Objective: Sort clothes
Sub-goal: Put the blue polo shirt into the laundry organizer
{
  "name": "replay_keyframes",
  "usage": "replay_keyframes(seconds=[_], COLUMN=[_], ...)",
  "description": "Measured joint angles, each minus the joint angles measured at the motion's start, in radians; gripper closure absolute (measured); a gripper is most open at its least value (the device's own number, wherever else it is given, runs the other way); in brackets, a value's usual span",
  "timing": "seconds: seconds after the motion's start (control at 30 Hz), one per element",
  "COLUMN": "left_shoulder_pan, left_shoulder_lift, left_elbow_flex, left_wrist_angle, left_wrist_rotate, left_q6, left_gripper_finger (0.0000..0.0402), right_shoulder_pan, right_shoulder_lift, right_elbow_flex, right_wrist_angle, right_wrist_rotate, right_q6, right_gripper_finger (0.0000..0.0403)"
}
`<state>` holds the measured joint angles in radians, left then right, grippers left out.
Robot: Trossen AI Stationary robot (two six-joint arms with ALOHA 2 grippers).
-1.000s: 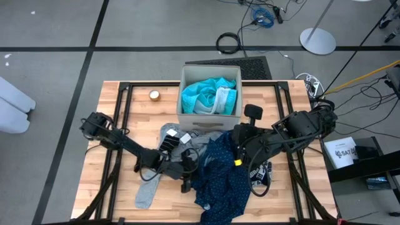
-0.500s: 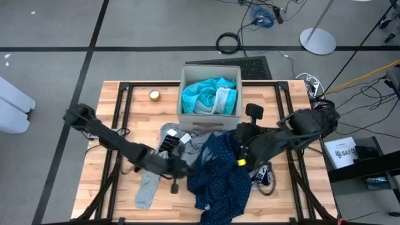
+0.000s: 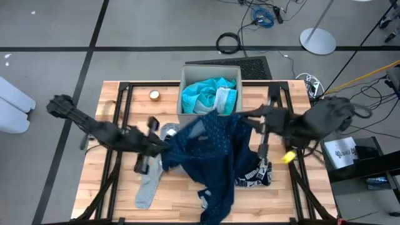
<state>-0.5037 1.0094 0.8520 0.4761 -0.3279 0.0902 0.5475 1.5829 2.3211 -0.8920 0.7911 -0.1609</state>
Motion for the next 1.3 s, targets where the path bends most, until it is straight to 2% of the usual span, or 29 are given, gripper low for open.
replay_keyframes(seconds=[0.2,0.3,0.37,0.47,0.57,0.7,0.8,0.97,1.17,1.3], left_shoulder_pan=[0.000,0.002,0.013,0.043,0.078,0.135,0.169,0.177,0.149,0.070], left_shoulder_lift=[-0.095,-0.124,-0.136,-0.145,-0.140,-0.114,-0.081,-0.040,-0.010,0.046], left_elbow_flex=[0.000,0.006,0.040,0.123,0.234,0.391,0.498,0.595,0.600,0.600], left_wrist_angle=[0.243,0.367,0.393,0.366,0.283,0.093,-0.013,-0.191,-0.340,-0.377], left_wrist_rotate=[0.041,0.042,0.046,0.079,0.092,0.092,0.098,0.196,0.342,0.385], left_q6=[0.077,0.104,0.108,0.113,0.154,0.159,0.155,0.102,-0.027,-0.014], left_gripper_finger=[0.0400,0.0400,0.0400,0.0400,0.0400,0.0400,0.0400,0.0400,0.0400,0.0400], right_shoulder_pan=[-0.018,-0.035,-0.056,-0.099,-0.165,-0.252,-0.304,-0.310,-0.214,-0.111], right_shoulder_lift=[-0.030,-0.035,-0.035,-0.035,-0.035,-0.035,-0.035,-0.035,-0.037,-0.028], right_elbow_flex=[0.000,0.000,0.000,0.000,0.000,0.000,0.000,0.000,0.000,0.000], right_wrist_angle=[0.271,0.411,0.506,0.620,0.690,0.741,0.738,0.594,0.363,0.253], right_wrist_rotate=[-0.008,-0.008,-0.009,-0.018,-0.081,-0.191,-0.260,-0.266,-0.263,-0.258], right_q6=[-0.253,-0.322,-0.348,-0.416,-0.454,-0.375,-0.286,-0.161,0.007,0.080], right_gripper_finger=[0.0403,0.0403,0.0403,0.0403,0.0403,0.0403,0.0403,0.0403,0.0403,0.0403])
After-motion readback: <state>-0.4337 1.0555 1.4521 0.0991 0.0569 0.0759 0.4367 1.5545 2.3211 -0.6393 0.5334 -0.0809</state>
